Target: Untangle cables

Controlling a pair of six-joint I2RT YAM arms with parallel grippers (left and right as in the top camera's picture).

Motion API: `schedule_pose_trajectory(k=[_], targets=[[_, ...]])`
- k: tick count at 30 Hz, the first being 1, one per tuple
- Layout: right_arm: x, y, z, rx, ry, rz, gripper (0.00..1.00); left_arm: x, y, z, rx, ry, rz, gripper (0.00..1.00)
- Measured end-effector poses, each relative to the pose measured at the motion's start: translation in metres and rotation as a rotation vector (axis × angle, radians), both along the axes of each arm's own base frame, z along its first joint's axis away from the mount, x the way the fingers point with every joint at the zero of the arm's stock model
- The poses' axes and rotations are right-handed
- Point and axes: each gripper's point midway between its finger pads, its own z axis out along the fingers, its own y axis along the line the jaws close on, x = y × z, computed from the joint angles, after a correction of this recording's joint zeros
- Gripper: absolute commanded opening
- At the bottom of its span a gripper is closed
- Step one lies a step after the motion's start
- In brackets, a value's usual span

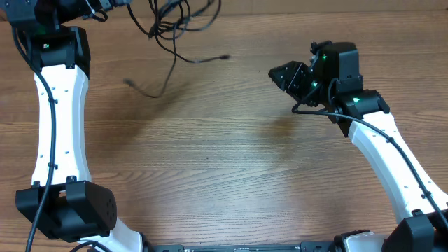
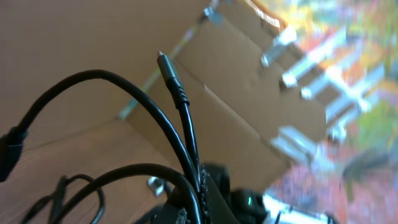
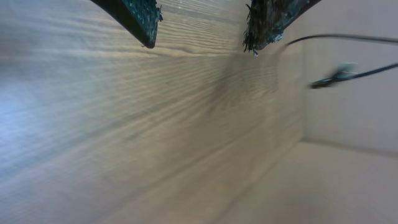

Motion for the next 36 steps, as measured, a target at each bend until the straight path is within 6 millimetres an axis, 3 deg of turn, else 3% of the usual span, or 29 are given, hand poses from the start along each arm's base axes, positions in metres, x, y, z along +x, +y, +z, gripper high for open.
schedule_pose_trajectory(k=[13, 16, 20, 24, 29, 36], targets=[[-0.019, 0.036, 0.023, 0.048, -0.156, 0.299, 0.46, -0.045, -0.054, -0.017, 0.136, -0.233, -0.265, 0.04], [-0.032, 0.060, 0.029, 0.062, -0.196, 0.401, 0.46, -0.051, -0.068, -0.017, 0.141, -0.304, -0.296, 0.04], [-0.043, 0.081, 0.041, 0.099, -0.253, 0.488, 0.46, -0.051, -0.069, -0.018, 0.143, -0.329, -0.296, 0.04], [-0.052, 0.097, 0.049, 0.117, -0.299, 0.553, 0.46, -0.042, -0.070, -0.022, 0.123, -0.248, -0.270, 0.04], [-0.058, 0.104, 0.051, 0.121, -0.314, 0.584, 0.47, -0.010, -0.068, -0.036, 0.068, 0.000, -0.133, 0.04], [-0.061, 0.111, 0.052, 0.058, -0.426, 0.656, 0.64, 0.032, -0.060, -0.076, 0.052, 0.327, 0.102, 0.04]])
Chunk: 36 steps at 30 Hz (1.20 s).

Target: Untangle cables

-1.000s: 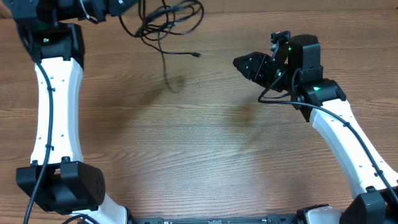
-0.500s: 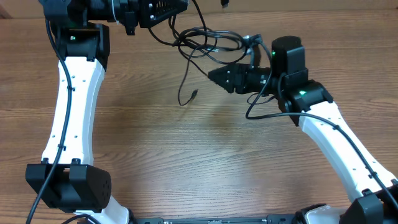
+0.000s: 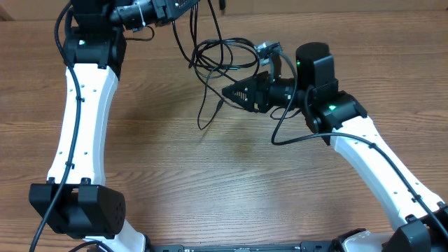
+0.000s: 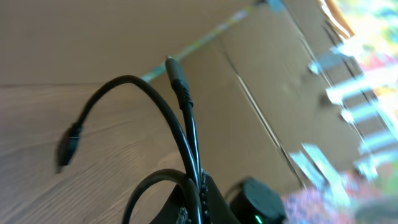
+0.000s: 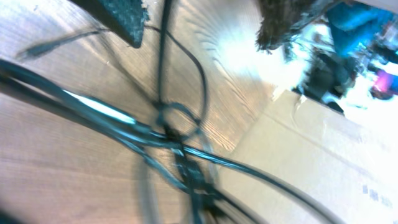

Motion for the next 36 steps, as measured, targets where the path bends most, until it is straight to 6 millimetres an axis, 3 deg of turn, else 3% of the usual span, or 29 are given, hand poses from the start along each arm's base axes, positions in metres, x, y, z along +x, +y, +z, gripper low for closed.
schedule_pose_trajectory(k=[6, 13, 16, 20, 23, 25, 30, 36], targets=[[-0.006, 0.015, -0.003, -0.071, -0.153, 0.054, 0.65, 0.010, -0.008, -0.008, 0.024, 0.025, 0.078, 0.04], [-0.001, 0.013, -0.009, -0.128, -0.211, 0.035, 0.69, 0.023, -0.001, -0.021, 0.051, 0.079, 0.173, 0.04], [0.009, -0.003, -0.031, -0.222, -0.126, -0.076, 0.69, 0.025, 0.004, -0.021, 0.052, 0.080, 0.191, 0.04], [0.027, -0.039, -0.058, -0.356, -0.012, -0.296, 0.69, 0.027, 0.011, -0.021, 0.050, 0.081, 0.200, 0.04], [0.040, -0.061, -0.062, -0.381, 0.021, -0.404, 0.69, 0.028, 0.016, -0.022, 0.050, 0.088, 0.204, 0.04], [0.047, -0.064, -0.055, -0.356, -0.002, -0.410, 0.70, 0.028, 0.020, -0.025, 0.052, 0.103, 0.211, 0.04], [0.040, -0.034, -0.029, -0.277, -0.150, -0.263, 0.72, 0.025, 0.016, -0.037, 0.066, 0.172, 0.215, 0.04], [0.014, 0.006, -0.006, -0.255, -0.347, -0.077, 0.72, 0.012, -0.017, -0.043, 0.065, 0.227, 0.158, 0.04]])
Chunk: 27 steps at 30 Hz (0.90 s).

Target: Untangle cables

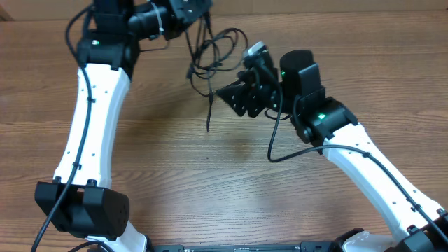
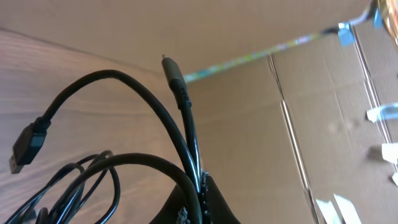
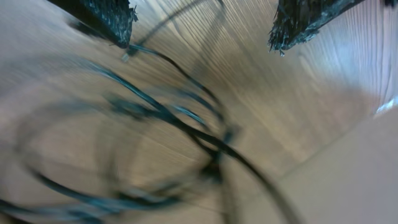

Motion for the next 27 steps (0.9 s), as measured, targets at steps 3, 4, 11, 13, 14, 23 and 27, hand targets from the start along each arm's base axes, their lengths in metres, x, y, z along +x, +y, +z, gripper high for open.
schedule_pose_trajectory(k=[3, 4, 11, 13, 14, 23, 27], targets=[[-0.006, 0.010, 0.006, -0.007, -0.060, 0.052, 0.71, -0.008, -0.018, -0.001, -0.007, 0.016, -0.034, 0.04], [-0.006, 0.012, 0.008, -0.006, -0.079, 0.060, 0.71, -0.011, -0.024, -0.001, -0.008, 0.024, -0.047, 0.04], [-0.001, 0.015, 0.021, 0.000, -0.170, 0.072, 0.69, -0.023, -0.045, -0.009, -0.011, 0.096, -0.075, 0.04], [0.000, 0.016, 0.023, 0.002, -0.181, 0.073, 0.67, -0.025, -0.046, -0.015, -0.010, 0.141, -0.060, 0.04], [0.000, 0.016, 0.024, 0.003, -0.186, 0.073, 0.66, -0.026, -0.048, -0.018, -0.007, 0.160, -0.055, 0.04], [-0.001, 0.015, 0.020, -0.011, -0.177, 0.075, 0.49, -0.021, -0.053, -0.027, 0.016, 0.203, 0.019, 0.04], [0.000, 0.013, 0.017, -0.016, -0.163, 0.061, 0.07, -0.019, -0.051, -0.031, 0.031, 0.213, 0.049, 0.04]])
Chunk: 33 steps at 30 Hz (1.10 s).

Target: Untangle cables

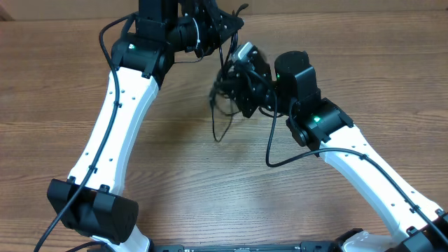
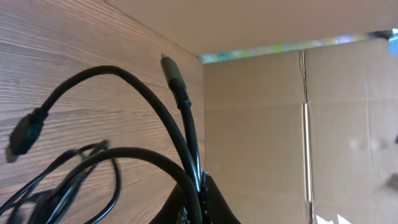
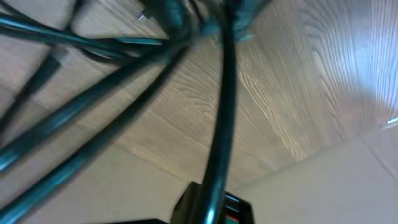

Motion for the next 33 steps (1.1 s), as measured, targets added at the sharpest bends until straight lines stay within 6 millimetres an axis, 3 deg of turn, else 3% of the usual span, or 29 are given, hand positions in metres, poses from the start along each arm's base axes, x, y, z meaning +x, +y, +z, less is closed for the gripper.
schedule_pose_trajectory(k=[13, 24, 28, 33], targets=[[0.001, -0.002, -0.004, 0.028, 0.074, -0.041, 0.04, 0.006, 0.004, -0.004, 0.026, -0.004, 0.042, 0.04], [-0.014, -0.003, -0.019, 0.034, 0.223, -0.034, 0.04, 0.024, 0.024, -0.014, 0.195, -0.130, 0.127, 0.04], [-0.025, 0.005, -0.008, 0.081, 0.233, 0.038, 0.04, 0.026, 0.030, -0.019, 0.257, -0.164, 0.135, 0.04], [-0.042, 0.014, 0.024, 0.166, 0.184, 0.151, 0.04, 0.026, 0.035, -0.025, 0.305, -0.170, 0.139, 0.04]])
